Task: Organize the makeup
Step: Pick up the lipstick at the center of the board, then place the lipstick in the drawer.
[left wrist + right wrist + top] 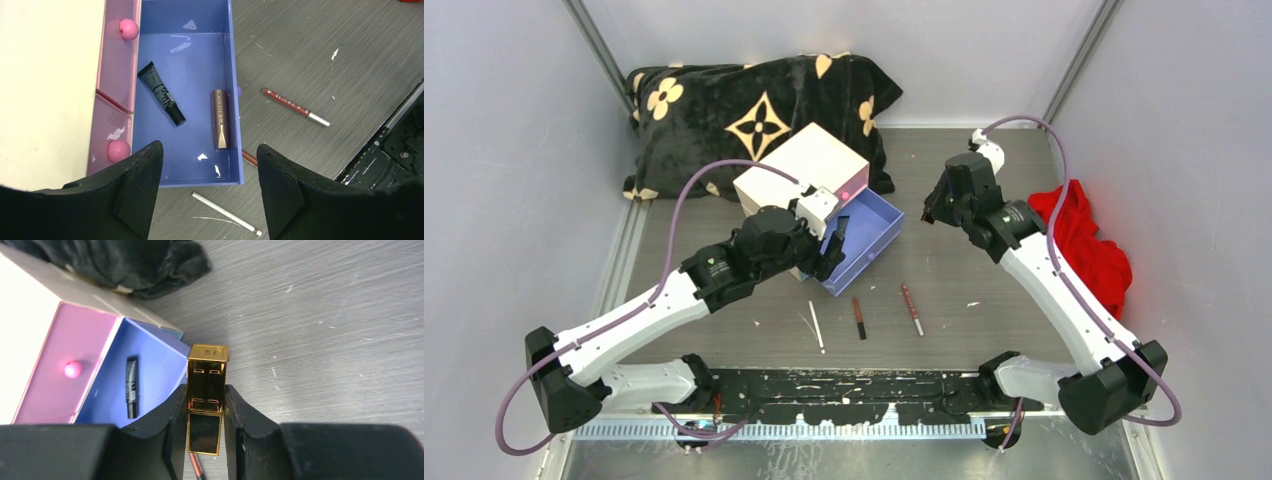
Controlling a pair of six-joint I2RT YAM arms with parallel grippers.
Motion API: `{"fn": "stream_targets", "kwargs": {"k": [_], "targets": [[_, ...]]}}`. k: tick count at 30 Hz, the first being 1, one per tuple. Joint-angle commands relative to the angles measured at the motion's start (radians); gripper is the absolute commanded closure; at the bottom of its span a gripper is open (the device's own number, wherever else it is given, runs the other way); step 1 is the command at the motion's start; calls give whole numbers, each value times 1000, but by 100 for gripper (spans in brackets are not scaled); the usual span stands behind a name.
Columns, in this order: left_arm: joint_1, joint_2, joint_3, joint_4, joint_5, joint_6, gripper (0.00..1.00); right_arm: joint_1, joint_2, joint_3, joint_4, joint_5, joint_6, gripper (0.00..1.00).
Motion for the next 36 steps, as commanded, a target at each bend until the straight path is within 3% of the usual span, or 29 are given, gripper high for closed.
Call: {"fn": "stream_targets", "kwargs": {"k": [1, 13, 21, 31, 36], "targets": [[-4, 2, 40, 30, -22, -6, 31, 3, 78, 75, 28, -165, -70, 99], [-4, -26, 49, -2, -65, 3, 31, 104, 266, 208, 187, -316, -83, 99], [-4, -48, 36, -3, -69, 1, 31, 148, 326, 173, 245, -366, -50, 99], [-3, -66, 24, -5, -77, 1, 31, 178, 368, 141, 246, -375, -50, 90], [-3, -75, 26, -9, -77, 3, 31, 179, 370, 112, 252, -368, -66, 81]]}}
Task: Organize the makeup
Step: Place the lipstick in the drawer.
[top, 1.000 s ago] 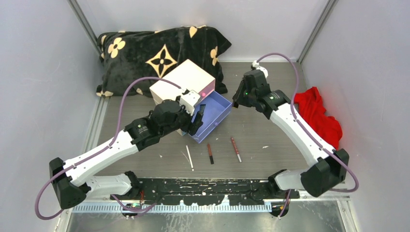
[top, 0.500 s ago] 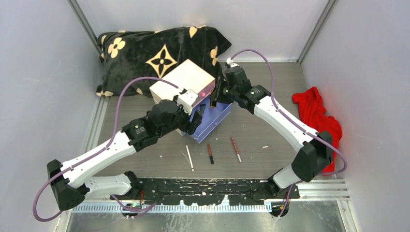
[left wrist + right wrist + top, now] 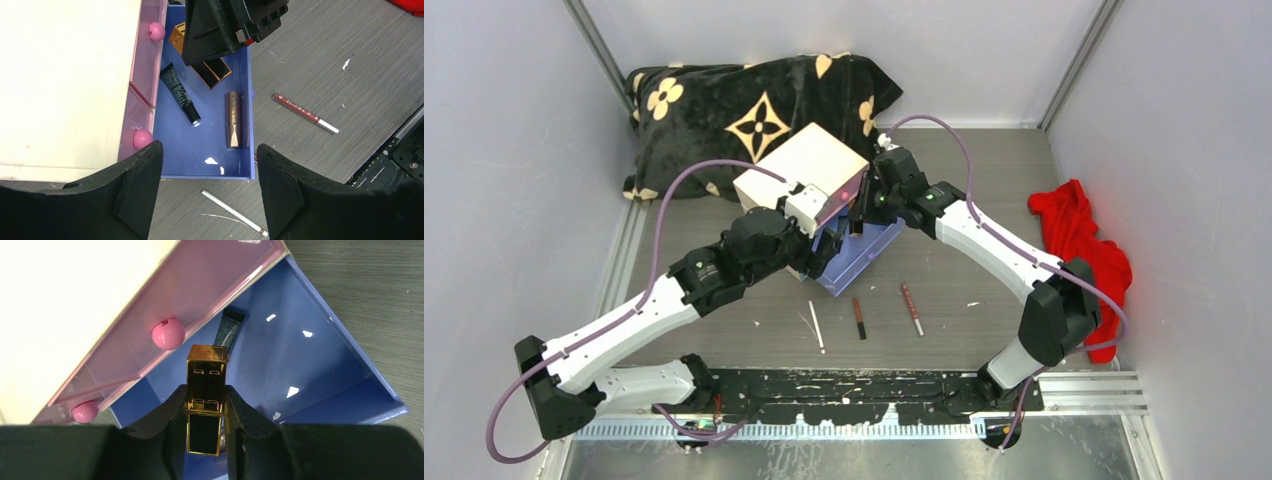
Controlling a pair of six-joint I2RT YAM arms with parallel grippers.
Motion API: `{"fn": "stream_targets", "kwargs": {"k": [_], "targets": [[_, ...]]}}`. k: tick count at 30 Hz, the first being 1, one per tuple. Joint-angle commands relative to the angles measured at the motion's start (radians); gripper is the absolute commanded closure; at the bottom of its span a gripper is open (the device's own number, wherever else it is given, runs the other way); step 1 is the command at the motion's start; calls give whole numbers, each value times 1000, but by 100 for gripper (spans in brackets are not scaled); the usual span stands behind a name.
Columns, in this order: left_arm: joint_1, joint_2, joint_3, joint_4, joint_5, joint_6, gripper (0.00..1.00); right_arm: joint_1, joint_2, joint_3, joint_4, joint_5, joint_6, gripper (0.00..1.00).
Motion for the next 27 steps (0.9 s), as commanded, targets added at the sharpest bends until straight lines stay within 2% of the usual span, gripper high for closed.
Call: {"fn": "stream_targets", "kwargs": {"k": [1, 4, 8, 13, 17, 23, 27], "targets": [[-4, -32, 23, 15, -14, 5, 31, 7, -13, -16, 51, -1, -16, 80], [-4, -24, 22, 9, -14, 5, 31, 8, -11, -20, 57, 6, -29, 77], [-3, -24, 20, 11, -13, 4, 31, 8, 6, -19, 56, 18, -48, 67], [-3, -29, 22, 10, -16, 6, 31, 8, 33, -20, 48, 32, -58, 63], [-3, -33, 21, 8, -18, 7, 31, 8, 50, -19, 39, 51, -72, 51], [-4, -29, 25, 8, -22, 9, 31, 8, 62, -8, 34, 72, -103, 51], [-4, -14, 90, -13, 0, 21, 31, 7, -13, 17, 25, 96, -116, 52]]}}
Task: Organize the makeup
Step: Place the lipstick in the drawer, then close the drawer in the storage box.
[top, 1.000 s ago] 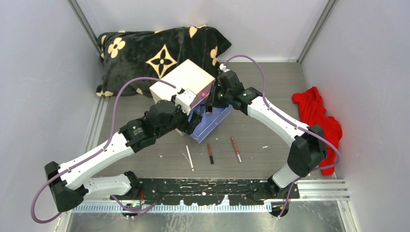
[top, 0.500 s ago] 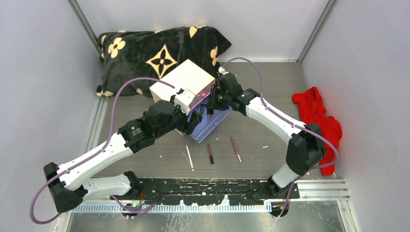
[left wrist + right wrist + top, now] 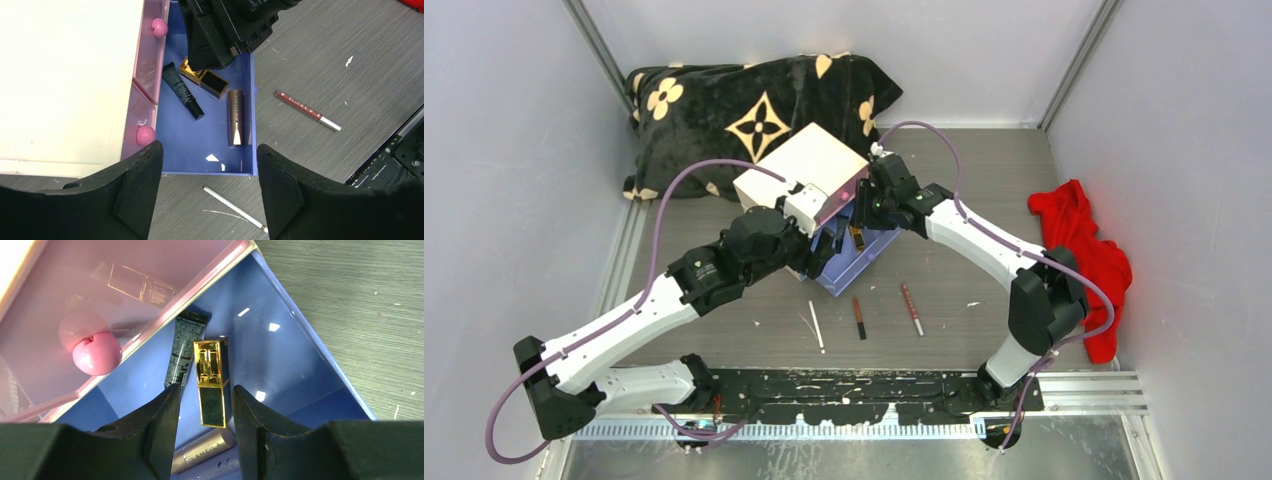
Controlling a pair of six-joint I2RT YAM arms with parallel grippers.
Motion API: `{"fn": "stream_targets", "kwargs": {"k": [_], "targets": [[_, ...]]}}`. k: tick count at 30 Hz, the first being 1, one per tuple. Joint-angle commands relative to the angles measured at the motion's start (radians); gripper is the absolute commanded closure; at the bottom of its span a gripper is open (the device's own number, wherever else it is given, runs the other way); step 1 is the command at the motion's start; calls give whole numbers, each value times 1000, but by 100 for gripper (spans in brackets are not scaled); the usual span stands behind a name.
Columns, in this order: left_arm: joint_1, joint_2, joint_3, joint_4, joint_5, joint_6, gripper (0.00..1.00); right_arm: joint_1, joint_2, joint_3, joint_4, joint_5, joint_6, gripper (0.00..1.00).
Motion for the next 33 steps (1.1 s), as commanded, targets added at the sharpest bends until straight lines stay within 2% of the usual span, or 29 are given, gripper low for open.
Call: {"fn": "stream_targets", "kwargs": {"k": [1, 6, 12, 18, 20, 28, 33], "targets": [[-3, 0, 111, -5, 10, 26, 31, 6, -110, 47, 7, 56, -38, 53], [-3, 48, 212, -30, -24, 58, 31, 6, -219, 28, -36, 89, -53, 57], [35, 129, 240, -10, -24, 55, 30, 7, -356, -83, -42, 103, -59, 68], [89, 187, 193, 70, 0, 41, 30, 7, -451, -197, -46, 83, -64, 92], [115, 193, 180, 96, 13, 37, 30, 6, -476, -233, -43, 80, -63, 97], [182, 261, 150, 167, 57, 32, 30, 5, -503, -374, 11, 75, -39, 99], [199, 262, 117, 188, 82, 22, 30, 5, -474, -389, 49, 66, -41, 99]]}}
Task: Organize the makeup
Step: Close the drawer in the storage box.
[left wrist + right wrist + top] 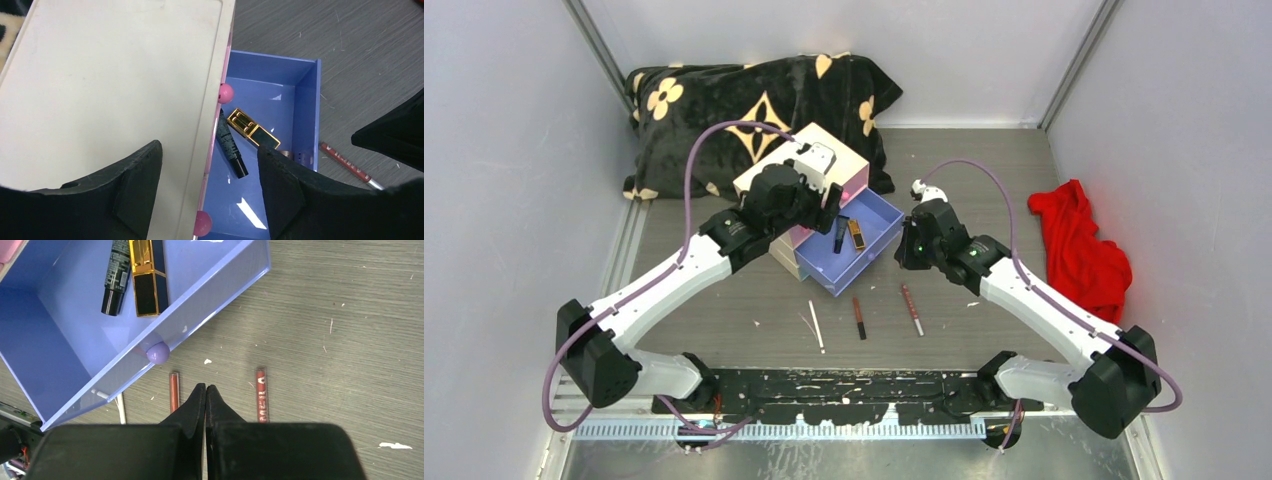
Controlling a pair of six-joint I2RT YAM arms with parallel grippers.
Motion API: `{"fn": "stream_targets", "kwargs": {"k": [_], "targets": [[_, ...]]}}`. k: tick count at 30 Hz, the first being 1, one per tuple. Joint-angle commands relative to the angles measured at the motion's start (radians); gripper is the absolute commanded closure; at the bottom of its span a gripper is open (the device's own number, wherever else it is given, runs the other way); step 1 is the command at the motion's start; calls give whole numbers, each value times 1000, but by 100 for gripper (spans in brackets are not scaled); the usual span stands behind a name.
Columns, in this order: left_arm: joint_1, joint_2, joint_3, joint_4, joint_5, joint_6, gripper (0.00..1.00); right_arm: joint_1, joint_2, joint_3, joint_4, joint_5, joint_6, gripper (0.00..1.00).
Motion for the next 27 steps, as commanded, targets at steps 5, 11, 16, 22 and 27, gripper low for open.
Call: {"fn": "stream_targets", "kwargs": {"k": [5, 11, 16, 22, 27], "targets": [[18, -9, -43, 58, 66, -28, 30, 3, 62, 30, 130, -10, -19, 99], [29, -26, -93, 82, 96, -58, 30, 3, 137, 62, 197, -9, -36, 99], [39, -41, -124, 88, 110, -80, 30, 3, 186, 99, 233, -4, -56, 99], [40, -53, -158, 98, 123, -98, 30, 2, 228, 133, 285, -5, -74, 99], [40, -92, -178, 100, 135, -110, 30, 4, 277, 179, 320, -15, -86, 99]]}}
